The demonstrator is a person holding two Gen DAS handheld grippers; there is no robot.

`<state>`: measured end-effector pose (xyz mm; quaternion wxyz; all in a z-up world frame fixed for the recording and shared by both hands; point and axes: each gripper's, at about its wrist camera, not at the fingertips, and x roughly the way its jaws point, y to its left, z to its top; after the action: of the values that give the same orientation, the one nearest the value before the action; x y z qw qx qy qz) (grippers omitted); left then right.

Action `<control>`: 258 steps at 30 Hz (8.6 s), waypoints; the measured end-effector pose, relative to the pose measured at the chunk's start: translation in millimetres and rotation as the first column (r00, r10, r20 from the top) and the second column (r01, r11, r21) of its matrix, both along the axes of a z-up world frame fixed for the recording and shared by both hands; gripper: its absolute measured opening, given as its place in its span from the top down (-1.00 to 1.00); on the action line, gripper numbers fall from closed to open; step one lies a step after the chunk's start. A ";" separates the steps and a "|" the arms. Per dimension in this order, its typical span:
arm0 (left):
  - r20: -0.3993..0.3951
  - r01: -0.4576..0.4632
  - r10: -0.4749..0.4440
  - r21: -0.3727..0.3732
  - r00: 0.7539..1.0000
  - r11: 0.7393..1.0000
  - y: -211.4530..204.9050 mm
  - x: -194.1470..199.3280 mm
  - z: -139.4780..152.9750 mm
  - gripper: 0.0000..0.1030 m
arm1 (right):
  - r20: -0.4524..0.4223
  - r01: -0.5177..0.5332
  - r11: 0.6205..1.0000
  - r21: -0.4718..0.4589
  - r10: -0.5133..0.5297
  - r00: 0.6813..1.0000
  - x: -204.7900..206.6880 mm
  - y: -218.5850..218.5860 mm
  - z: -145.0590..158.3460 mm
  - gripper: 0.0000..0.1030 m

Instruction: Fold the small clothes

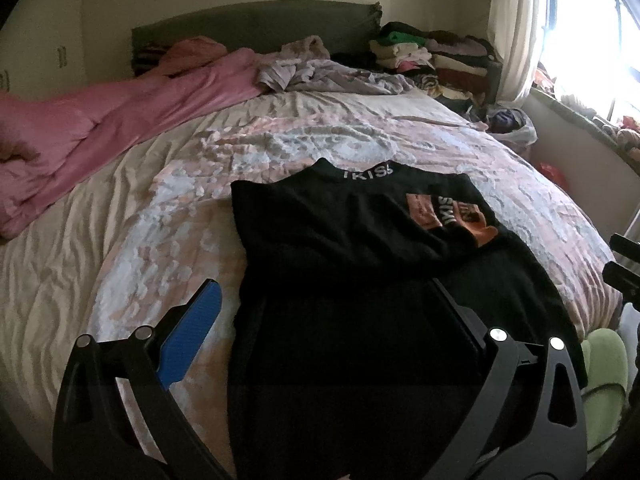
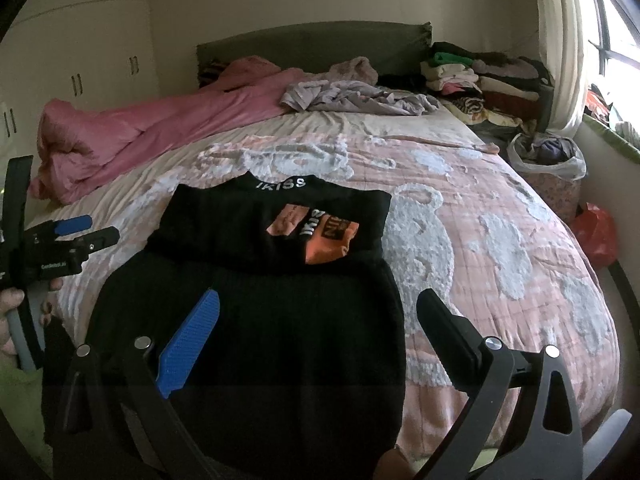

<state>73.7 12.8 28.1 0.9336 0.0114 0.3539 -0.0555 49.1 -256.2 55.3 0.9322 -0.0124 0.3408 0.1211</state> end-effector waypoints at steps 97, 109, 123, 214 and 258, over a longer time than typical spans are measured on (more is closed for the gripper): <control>-0.334 -0.059 0.043 -0.038 0.941 0.998 67.9 -79.8 -111.8 0.11 | -0.399 0.003 1.000 0.015 0.003 0.917 -35.1 -43.9 -125.6 0.30; -0.303 -0.026 0.008 -0.055 0.953 0.998 68.8 -82.8 -96.3 0.92 | -0.349 -0.024 0.998 0.059 0.044 0.936 -39.8 -48.3 -108.7 0.85; -0.179 -0.003 -0.018 -0.120 0.984 0.993 64.9 -83.8 -43.9 0.92 | -0.211 -0.007 0.984 0.180 0.045 0.976 -45.0 -63.1 -65.4 0.86; -0.062 -0.114 0.106 -0.164 0.992 0.980 102.8 61.8 -40.7 0.48 | -0.095 0.088 0.983 0.161 -0.073 0.993 148.2 -65.0 -54.8 0.42; -0.106 -0.215 0.201 -0.147 0.974 0.966 106.2 183.3 -50.1 0.47 | -0.092 0.136 0.984 0.118 -0.125 0.988 258.3 -55.9 -79.2 0.36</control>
<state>257.1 119.0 -22.1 0.9152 -0.1020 0.3895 0.0147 307.4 -312.1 -23.9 0.9220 0.0729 0.3716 0.0809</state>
